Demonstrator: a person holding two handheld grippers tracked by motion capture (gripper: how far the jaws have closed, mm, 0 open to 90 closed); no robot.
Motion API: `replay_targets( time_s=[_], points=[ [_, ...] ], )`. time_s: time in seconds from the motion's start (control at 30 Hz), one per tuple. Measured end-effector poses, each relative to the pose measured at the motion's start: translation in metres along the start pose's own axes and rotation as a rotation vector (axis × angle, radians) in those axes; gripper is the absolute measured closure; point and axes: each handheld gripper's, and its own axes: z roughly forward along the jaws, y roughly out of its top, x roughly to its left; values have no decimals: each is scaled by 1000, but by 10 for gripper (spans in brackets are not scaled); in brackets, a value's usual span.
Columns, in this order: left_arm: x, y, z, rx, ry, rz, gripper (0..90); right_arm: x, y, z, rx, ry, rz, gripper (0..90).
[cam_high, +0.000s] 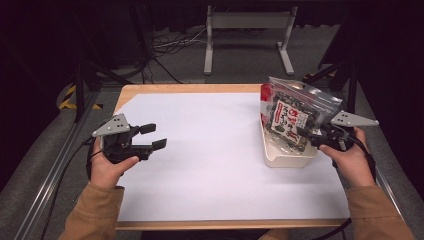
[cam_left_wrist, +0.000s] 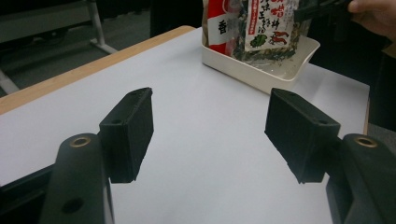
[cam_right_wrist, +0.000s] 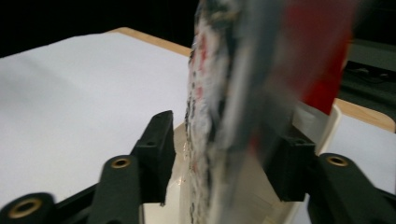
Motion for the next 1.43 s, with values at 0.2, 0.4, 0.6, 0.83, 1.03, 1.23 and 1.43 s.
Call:
replay_targets(
  time_s=[0.2, 0.4, 0.6, 0.83, 1.03, 1.23, 1.43],
  points=[
    [-6, -11, -9, 2, 24, 2, 329, 5, -4, -23, -48, -48, 53, 368],
    [-11, -27, -16, 20, 42, -3, 328, 19, -9, -35, -58, -46, 28, 351],
    [-15, -51, -19, 9, 75, -23, 329, 37, -21, -44, -90, -32, 25, 336],
    [-17, -72, -22, 21, 91, -35, 327, 51, -45, -44, -101, -21, 56, 330],
    [-17, -84, -21, 20, 111, 1, 316, 63, -57, -33, -80, 33, 13, 329],
    [-13, -96, -15, 30, 103, -30, 312, 72, -65, -18, -61, 70, -11, 309],
    [-13, -97, -15, 19, 106, -40, 311, 74, -64, -18, -75, 73, -16, 308]
  ],
)
